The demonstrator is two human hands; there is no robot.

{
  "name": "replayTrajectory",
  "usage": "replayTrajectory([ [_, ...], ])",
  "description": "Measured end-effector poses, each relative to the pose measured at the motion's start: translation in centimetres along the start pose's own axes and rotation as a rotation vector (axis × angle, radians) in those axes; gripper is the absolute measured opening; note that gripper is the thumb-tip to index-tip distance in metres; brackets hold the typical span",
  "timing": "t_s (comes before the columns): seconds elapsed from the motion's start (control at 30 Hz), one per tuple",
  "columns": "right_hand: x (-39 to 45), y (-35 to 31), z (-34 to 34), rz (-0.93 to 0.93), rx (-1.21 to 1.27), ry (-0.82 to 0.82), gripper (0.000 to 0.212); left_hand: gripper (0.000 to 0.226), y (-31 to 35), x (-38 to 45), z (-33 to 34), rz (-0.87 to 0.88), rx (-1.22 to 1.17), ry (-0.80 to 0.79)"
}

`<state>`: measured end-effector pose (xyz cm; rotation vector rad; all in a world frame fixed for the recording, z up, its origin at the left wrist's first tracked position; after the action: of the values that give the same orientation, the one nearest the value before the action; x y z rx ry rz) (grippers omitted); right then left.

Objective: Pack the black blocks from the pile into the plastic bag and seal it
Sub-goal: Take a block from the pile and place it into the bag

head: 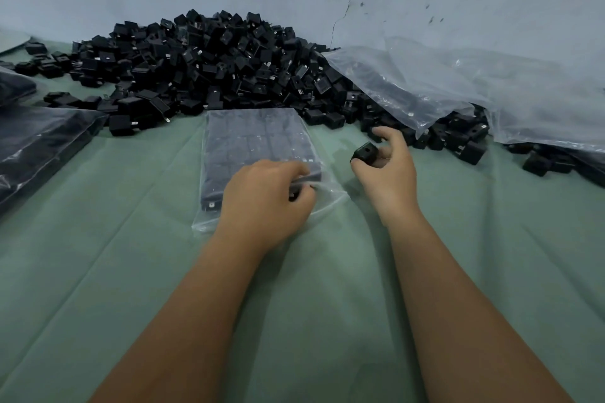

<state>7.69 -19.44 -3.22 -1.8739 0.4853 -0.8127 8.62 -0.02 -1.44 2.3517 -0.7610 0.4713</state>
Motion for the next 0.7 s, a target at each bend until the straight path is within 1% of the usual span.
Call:
replayTrajectory([
  [0.07, -1.2, -0.5, -0.2, -0.034, -0.012, 0.008, 0.047, 0.023, -0.4, 0.0, -0.1, -0.046, -0.019, -0.016],
  [0.2, -3.8, -1.7, -0.3, -0.11, 0.033, 0.088, 0.032, 0.028, -0.8, 0.1, 0.0, -0.105, -0.06, -0.03],
  [0.27, -5.0, -2.4, -0.3, -0.201, 0.026, 0.104, 0.029, 0.029, -0.9, 0.2, 0.1, -0.124, -0.107, -0.026],
  [0.33, -6.3, -3.1, -0.2, -0.33, -0.015, 0.118, 0.027, 0.027, -1.0, 0.1, 0.2, -0.128, -0.14, -0.013],
  [0.4, -7.4, -3.6, 0.0, -0.439, -0.07, 0.11, 0.021, 0.026, -0.9, 0.0, 0.2, -0.118, -0.154, -0.004],
  [0.47, -7.9, -4.0, 0.3, -0.49, -0.098, 0.065, 0.016, 0.025, -0.9, -0.1, 0.2, -0.108, -0.168, 0.001],
  [0.53, -8.1, -4.1, 0.4, -0.501, -0.076, -0.014, 0.016, 0.024, -1.0, -0.1, 0.2, -0.105, -0.181, 0.008],
  [0.57, -8.1, -4.1, 0.3, -0.499, -0.044, -0.063, 0.018, 0.024, -1.0, -0.1, 0.3, -0.105, -0.185, 0.01],
  [0.63, -8.2, -4.3, 0.2, -0.483, 0.011, -0.148, 0.029, 0.025, -1.1, 0.0, 0.3, -0.107, -0.191, 0.011],
  [0.7, -8.3, -4.6, 0.2, -0.479, 0.026, -0.176, 0.039, 0.026, -1.1, 0.0, 0.4, -0.107, -0.191, 0.013],
])
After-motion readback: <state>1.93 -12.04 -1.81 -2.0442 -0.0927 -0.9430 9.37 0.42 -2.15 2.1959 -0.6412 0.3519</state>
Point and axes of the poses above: each hand's wrist, its own x-axis towards the middle knuckle, its own z-axis out of the palm, y = z × x, the point moved 1 cm from there along x, towards the middle knuckle, and after that the axes turned 1 degree about y, right-handed, at the moved point
